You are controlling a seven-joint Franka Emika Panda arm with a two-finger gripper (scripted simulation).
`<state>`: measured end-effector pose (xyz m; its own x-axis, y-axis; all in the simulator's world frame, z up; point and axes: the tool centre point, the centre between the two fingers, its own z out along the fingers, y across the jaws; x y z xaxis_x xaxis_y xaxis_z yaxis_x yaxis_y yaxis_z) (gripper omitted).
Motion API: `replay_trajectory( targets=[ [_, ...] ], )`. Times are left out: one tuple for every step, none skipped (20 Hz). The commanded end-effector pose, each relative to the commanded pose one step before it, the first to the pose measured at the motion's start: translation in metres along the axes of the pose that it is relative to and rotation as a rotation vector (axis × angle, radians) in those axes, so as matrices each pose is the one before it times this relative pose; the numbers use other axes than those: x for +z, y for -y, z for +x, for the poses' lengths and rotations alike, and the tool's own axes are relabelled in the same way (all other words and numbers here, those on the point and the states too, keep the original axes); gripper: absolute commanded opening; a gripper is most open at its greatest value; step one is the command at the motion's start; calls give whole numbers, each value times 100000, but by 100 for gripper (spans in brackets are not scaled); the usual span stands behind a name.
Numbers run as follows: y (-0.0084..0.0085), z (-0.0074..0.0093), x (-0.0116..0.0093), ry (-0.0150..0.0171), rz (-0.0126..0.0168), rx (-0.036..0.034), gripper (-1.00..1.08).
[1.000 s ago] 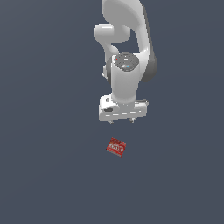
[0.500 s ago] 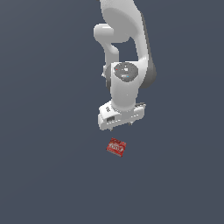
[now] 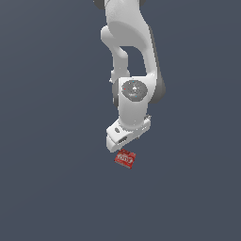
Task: Pick up the object and move it to a goal position.
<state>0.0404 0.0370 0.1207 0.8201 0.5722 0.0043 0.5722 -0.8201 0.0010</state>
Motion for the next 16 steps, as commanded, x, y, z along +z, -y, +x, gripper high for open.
replay_trajectory(
  targets=[
    [-366,282,692,171,-74,-7236,100],
    [-150,95,276,60,-14,-2812,100],
    [-151,90,276,55,-9,-2808,100],
    [-154,83,277,49,-4,-2802,100],
    [-155,77,278,43,0,-2797,100],
    [-157,70,279,37,4,-2791,100],
    [-158,64,279,31,7,-2787,100],
    [-159,58,280,24,11,-2782,100],
    [-159,51,279,18,13,-2757,100],
    [-152,43,267,11,15,-2629,100],
    [-145,35,253,5,15,-2482,100],
    [-136,28,239,0,15,-2337,100],
    [-128,22,225,-5,15,-2191,100],
    [-120,17,210,-8,15,-2046,100],
    [-112,12,196,-11,14,-1902,100],
    [-103,9,182,-13,13,-1759,100]
  ],
)
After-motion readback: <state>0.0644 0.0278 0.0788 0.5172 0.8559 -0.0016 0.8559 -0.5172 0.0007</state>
